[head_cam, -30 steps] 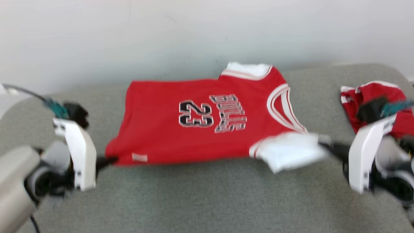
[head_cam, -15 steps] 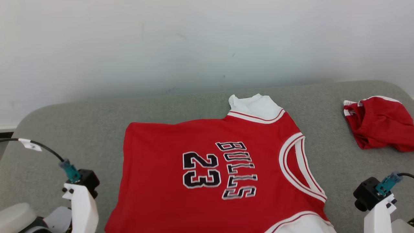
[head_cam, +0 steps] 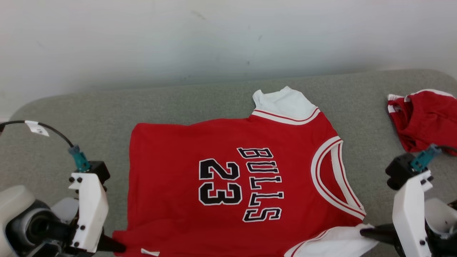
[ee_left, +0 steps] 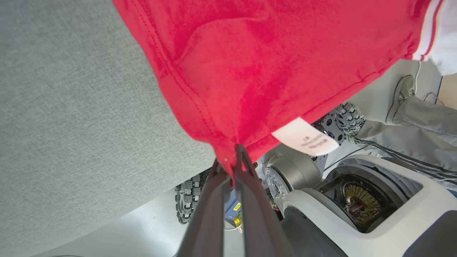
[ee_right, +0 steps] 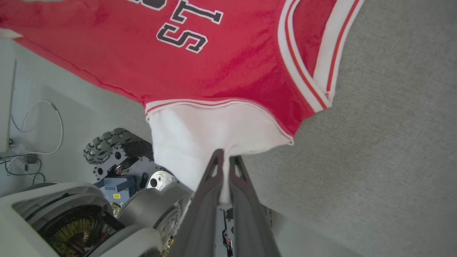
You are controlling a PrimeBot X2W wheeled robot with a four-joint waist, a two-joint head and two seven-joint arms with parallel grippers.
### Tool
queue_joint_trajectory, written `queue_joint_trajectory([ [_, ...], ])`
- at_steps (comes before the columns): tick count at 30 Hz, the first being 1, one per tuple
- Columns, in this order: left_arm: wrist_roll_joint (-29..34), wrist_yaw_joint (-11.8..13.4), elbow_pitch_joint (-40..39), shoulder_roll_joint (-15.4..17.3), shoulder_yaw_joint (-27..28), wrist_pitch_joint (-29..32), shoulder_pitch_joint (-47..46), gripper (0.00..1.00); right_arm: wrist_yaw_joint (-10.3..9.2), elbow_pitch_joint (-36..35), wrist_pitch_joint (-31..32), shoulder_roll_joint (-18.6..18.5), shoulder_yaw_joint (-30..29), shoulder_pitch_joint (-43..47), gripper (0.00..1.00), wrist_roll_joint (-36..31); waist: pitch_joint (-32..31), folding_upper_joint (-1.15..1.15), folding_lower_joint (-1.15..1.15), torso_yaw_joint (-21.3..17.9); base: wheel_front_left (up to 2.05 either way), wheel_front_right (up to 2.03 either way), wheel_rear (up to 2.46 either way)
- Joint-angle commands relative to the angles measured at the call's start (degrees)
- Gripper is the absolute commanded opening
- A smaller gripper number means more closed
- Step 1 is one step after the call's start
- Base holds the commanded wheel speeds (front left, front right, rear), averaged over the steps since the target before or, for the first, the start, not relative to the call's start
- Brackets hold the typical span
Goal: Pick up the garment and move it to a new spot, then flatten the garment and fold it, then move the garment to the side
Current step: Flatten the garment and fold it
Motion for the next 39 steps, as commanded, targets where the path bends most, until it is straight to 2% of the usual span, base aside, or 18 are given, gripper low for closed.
queue_joint_trajectory([
  [1, -0.03, 0.14, 1.63, -0.85, -0.30, 1.96, -1.18, 0.00, 0.04, 2.32, 0.21, 0.70, 0.30, -2.60, 0.00, -1.07, 1.42, 0.00, 0.00, -0.58, 0.00, 0.00, 0.00],
  [5, 0.28, 0.52, 6.21, -2.70, 0.08, 4.24, -3.72, 0.00, 0.03, 8.06, 0.31, 1.82, 0.37, -7.79, 0.00, -3.98, 3.44, 0.00, 0.00, -1.01, 0.00, 0.00, 0.00],
  [12, -0.29, 0.00, 13.02, -5.28, 0.88, 5.36, -6.03, 0.00, 0.03, 16.16, -0.23, 4.75, -2.82, -15.28, 0.00, -9.47, 5.66, 0.00, 0.00, -1.73, 0.00, 0.00, 0.00],
  [23, -0.01, -1.19, 21.06, -9.97, 2.39, 2.61, -7.74, 0.00, 0.03, 26.21, -6.69, 7.65, -2.03, -22.79, 0.00, -14.42, 8.07, 0.00, 0.00, -1.79, 0.00, 0.00, 0.00],
  [24, 0.14, -1.34, 21.70, -10.31, 2.36, 2.43, -7.87, 0.00, 0.03, 26.87, -7.77, 7.92, -1.76, -23.28, 0.13, -14.68, 8.16, 0.00, 0.00, -1.78, 0.00, 0.00, 0.00],
  [25, 0.61, -1.43, 22.48, -10.62, 2.49, 1.79, -8.08, 0.46, 0.03, 27.48, -8.87, 8.10, -1.32, -23.74, 0.38, -14.82, 8.20, 0.00, 0.00, -1.79, 0.00, 0.00, 0.00],
  [26, 0.80, -1.58, 23.16, -11.04, 2.68, 1.13, -8.13, 1.00, 0.03, 28.03, -9.84, 8.21, -0.79, -24.14, 0.71, -14.74, 8.16, 0.00, 0.00, -1.79, 0.00, 0.00, 0.00],
  [27, 0.89, -1.76, 23.80, -11.52, 2.60, 0.80, -7.97, 1.00, 0.03, 28.77, -10.99, 8.11, -0.45, -24.40, 1.00, -14.68, 7.98, 0.00, 0.00, -1.78, 0.00, 0.00, 0.00],
  [34, 2.85, -3.61, 26.56, -13.04, 2.80, -3.04, -8.37, 1.00, 0.03, 31.52, -18.52, 6.62, 2.14, -24.68, 1.00, -14.53, 5.04, 0.00, 0.00, -1.49, 0.00, 0.00, 0.00],
  [39, 5.57, -7.20, 27.37, -14.22, 4.41, -11.44, -8.12, 1.00, 0.03, 30.04, -32.03, 5.51, 3.58, -23.56, 1.00, -12.27, 1.85, 0.00, 0.00, -0.75, 0.00, 0.00, 0.00],
])
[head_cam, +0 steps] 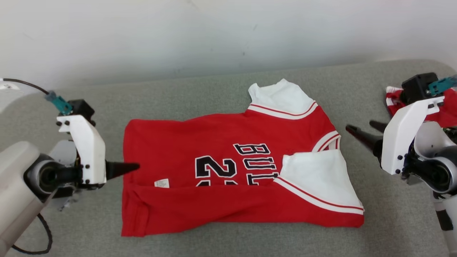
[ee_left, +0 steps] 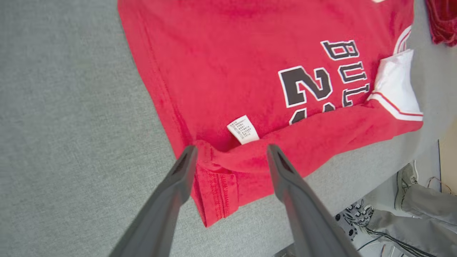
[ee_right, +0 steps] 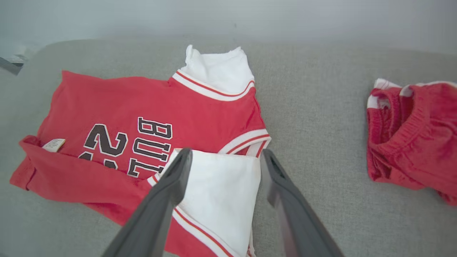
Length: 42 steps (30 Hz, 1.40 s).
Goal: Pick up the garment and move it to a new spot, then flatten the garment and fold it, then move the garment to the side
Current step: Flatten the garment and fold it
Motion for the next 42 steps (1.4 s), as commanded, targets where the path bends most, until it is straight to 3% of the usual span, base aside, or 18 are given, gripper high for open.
queue_joint_trajectory([
  [1, 0.58, -0.76, 0.25, -0.16, 0.59, -2.31, 0.51, 1.00, 0.02, -1.07, -3.82, -1.05, 0.93, 1.09, 1.00, 0.43, -1.68, 0.00, 0.00, 0.60, 0.00, 0.00, 0.00],
  [5, 4.61, -2.22, -0.44, 0.05, 1.78, -12.14, 1.96, 1.00, 0.02, -3.33, -18.28, -2.30, 1.74, 3.91, 1.00, 0.78, -3.69, 0.00, 0.00, 1.17, 0.00, 0.00, 0.00],
  [10, 11.98, -0.17, -2.15, 0.59, 3.80, -29.96, 4.90, 1.00, 0.02, -6.75, -34.91, -4.53, 2.31, 8.79, 1.00, -3.73, -5.49, 0.00, 0.00, 1.78, 0.00, 0.00, 0.00],
  [15, 18.33, 5.83, -6.15, 1.67, 5.70, -46.78, 10.29, 1.00, 0.02, -10.19, -49.32, -2.50, -1.84, 16.06, 1.00, -8.45, -6.80, 0.00, 0.00, 2.36, 0.00, 0.00, 0.00],
  [19, 19.60, 11.22, -11.31, 1.64, 8.08, -55.88, 15.86, 1.00, 0.02, -13.43, -56.66, 0.16, -6.14, 23.06, 1.00, -11.80, -7.32, 0.00, 0.00, 2.88, 0.00, 0.00, 0.00],
  [22, 20.18, 14.30, -15.64, 0.38, 11.73, -57.73, 21.80, 1.00, 0.02, -14.96, -60.05, 2.24, -8.91, 28.38, 1.00, -13.11, -7.79, 0.00, 0.00, 2.98, 0.00, 0.00, 0.00],
  [30, 34.20, 18.95, -24.55, -7.39, 28.87, -57.80, 41.40, 1.00, 0.01, -14.29, -66.44, 7.47, -12.26, 38.41, 1.00, -10.63, -8.01, 0.00, 0.00, 2.05, 0.00, 0.00, 0.00],
  [36, 42.14, 17.77, -25.92, -15.33, 37.21, -57.82, 54.90, 1.00, 0.02, -11.11, -69.90, 8.35, -11.60, 42.35, 1.00, -14.18, -7.82, 0.00, 0.00, 1.20, 0.00, 0.00, 0.00],
  [42, 46.79, 12.52, -23.24, -21.02, 41.69, -57.82, 57.71, 1.00, 0.02, -7.56, -70.76, 9.09, -11.19, 41.21, 1.00, -15.90, -6.86, 0.00, 0.00, 1.88, 0.00, 0.00, 0.00],
])
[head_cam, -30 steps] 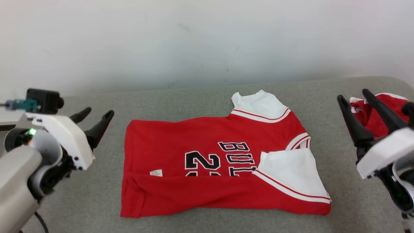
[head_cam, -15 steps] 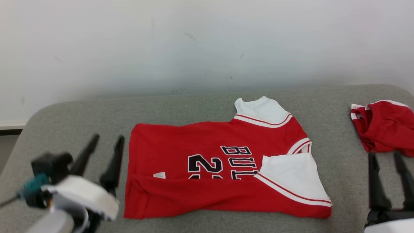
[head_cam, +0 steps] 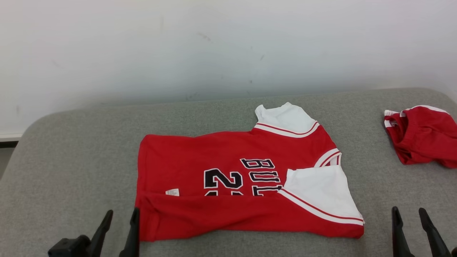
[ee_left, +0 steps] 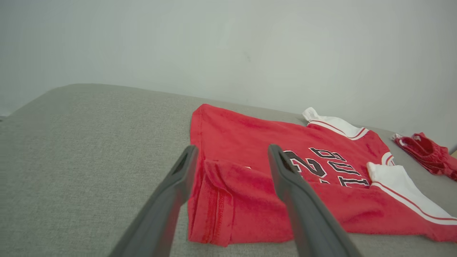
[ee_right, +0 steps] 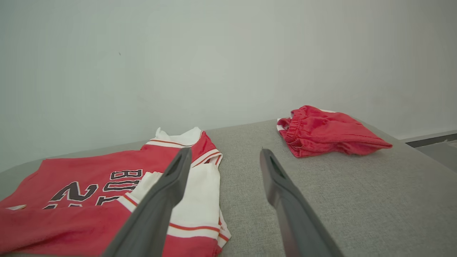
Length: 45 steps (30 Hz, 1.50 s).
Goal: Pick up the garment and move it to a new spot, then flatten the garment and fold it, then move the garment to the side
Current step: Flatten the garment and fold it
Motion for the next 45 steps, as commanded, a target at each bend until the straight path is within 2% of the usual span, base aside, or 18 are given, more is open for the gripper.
queue_joint_trajectory([
  [1, 1.93, -1.33, 1.33, -0.74, 0.72, -0.05, 0.09, 1.00, 0.02, 1.05, 0.21, 0.04, 0.12, -1.13, 1.00, -0.71, 0.18, 0.00, 0.00, 0.26, 0.00, 0.00, 0.00],
  [6, 5.08, -4.09, 5.05, -2.77, 1.64, -0.03, -1.10, 1.00, 0.02, 5.18, 2.40, 0.15, 0.39, -3.31, 1.00, -1.68, 0.75, 0.00, 0.00, 0.36, 0.00, 0.00, 0.00],
  [17, 6.34, -7.71, 15.93, -4.74, -1.92, 2.69, -5.27, 1.00, 0.01, 19.74, 14.11, 1.42, 3.69, -11.03, 1.00, 1.77, 2.99, 0.00, 0.00, 0.54, 0.00, 0.00, 0.00],
  [23, 7.07, -8.18, 19.73, -5.14, -3.96, 6.04, -7.99, 1.00, 0.01, 25.16, 17.23, 2.09, 3.02, -14.05, 1.00, 1.96, 3.80, 0.00, 0.00, 0.99, 0.00, 0.00, 0.00],
  [29, 7.88, -7.18, 23.84, -5.01, -4.99, 9.29, -10.78, 1.00, 0.01, 28.88, 18.66, 2.48, 2.83, -15.57, 1.00, 2.79, 4.43, 0.00, 0.00, 1.11, 0.00, 0.00, 0.00],
  [33, 8.70, -5.62, 26.03, -4.38, -5.21, 10.46, -12.40, 1.00, -0.05, 30.68, 19.57, 2.61, 3.81, -16.49, 1.00, 2.99, 5.06, 0.00, 0.00, 0.92, 0.00, 0.00, 0.00],
  [34, 8.82, -5.06, 26.60, -4.30, -5.09, 10.61, -12.58, 1.00, -0.05, 31.09, 19.77, 2.62, 4.14, -16.66, 0.96, 3.26, 5.17, 0.00, 0.00, 0.87, 0.00, 0.00, 0.00],
  [36, 8.42, -4.04, 27.72, -4.19, -4.55, 11.29, -12.78, 1.00, -0.05, 32.14, 20.40, 2.71, 5.08, -16.85, 0.42, 3.94, 5.29, 0.00, 0.00, 0.77, 0.00, 0.00, 0.00],
  [38, 7.85, -3.81, 28.47, -4.16, -4.24, 11.85, -12.80, 1.00, -0.05, 32.90, 20.21, 2.75, 5.61, -16.97, 0.00, 4.48, 5.25, 0.00, 0.00, 0.73, 0.00, 0.00, 0.00],
  [42, 6.53, -4.51, 29.52, -4.17, -4.16, 13.21, -12.58, 1.00, -0.11, 34.49, 20.41, 2.61, 6.18, -16.68, 0.00, 4.91, 4.91, 0.00, 0.00, 0.81, 0.00, 0.00, 0.00],
  [44, 6.13, -5.15, 29.60, -4.18, -4.27, 13.79, -12.48, 0.46, -0.11, 34.92, 20.18, 2.62, 6.48, -16.67, 0.00, 5.21, 4.70, 0.00, 0.00, 0.82, 0.00, 0.00, 0.00],
  [45, 5.68, -5.60, 29.16, -4.30, -4.19, 13.71, -12.58, 0.00, -0.11, 34.95, 19.98, 2.63, 6.67, -16.76, 0.00, 5.40, 4.65, 0.00, 0.00, 0.82, 0.00, 0.00, 0.00],
])
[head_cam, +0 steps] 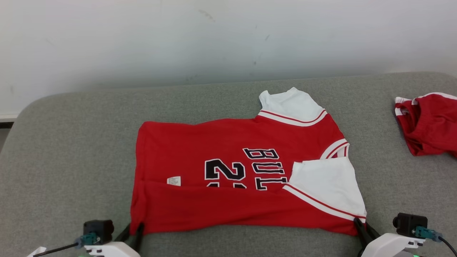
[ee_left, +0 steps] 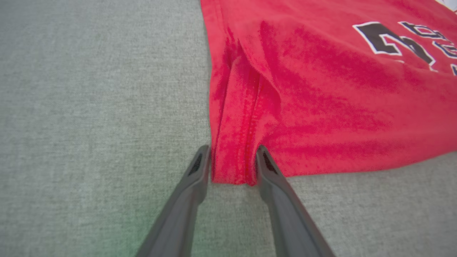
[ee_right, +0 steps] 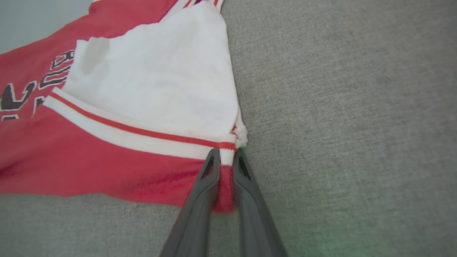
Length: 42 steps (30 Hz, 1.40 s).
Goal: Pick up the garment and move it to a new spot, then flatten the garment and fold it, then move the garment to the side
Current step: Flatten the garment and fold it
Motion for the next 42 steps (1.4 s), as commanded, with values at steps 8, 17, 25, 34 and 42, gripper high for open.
queue_joint_trajectory([
  [8, -1.43, -0.71, -3.38, 1.29, 0.40, 0.50, 0.76, 0.00, -0.26, 0.16, -1.47, 0.17, -0.56, 0.27, 0.00, -0.22, -1.02, 0.00, 0.00, 0.42, 0.00, 0.00, 0.00],
  [17, -2.88, -0.09, -10.93, 4.40, 0.33, 5.28, 3.70, 0.00, -0.23, -9.91, 4.04, -4.19, 0.17, 2.88, 0.00, 4.78, -2.73, 0.00, 0.00, 1.18, 0.00, 0.00, 0.00],
  [25, -5.12, 1.46, -22.11, 9.54, 0.83, 13.18, 9.57, 0.00, -0.23, -23.31, 16.28, -10.43, -2.77, 10.45, 0.00, 9.90, -3.43, 0.00, 0.00, 1.30, 0.00, 0.00, 0.00],
  [34, -8.22, 5.06, -32.63, 13.86, 0.89, 22.29, 17.28, 0.00, -0.24, -33.77, 29.99, -10.11, -9.37, 20.29, 0.00, 10.64, -3.35, 0.00, 0.00, 1.46, 0.00, 0.00, 0.00],
  [42, -9.36, 6.08, -32.69, 13.40, -0.11, 24.22, 19.36, 1.00, -0.24, -37.89, 35.10, -5.02, -11.79, 23.04, 0.96, 7.49, -2.75, 0.00, 0.00, 1.21, 0.00, 0.00, 0.00],
])
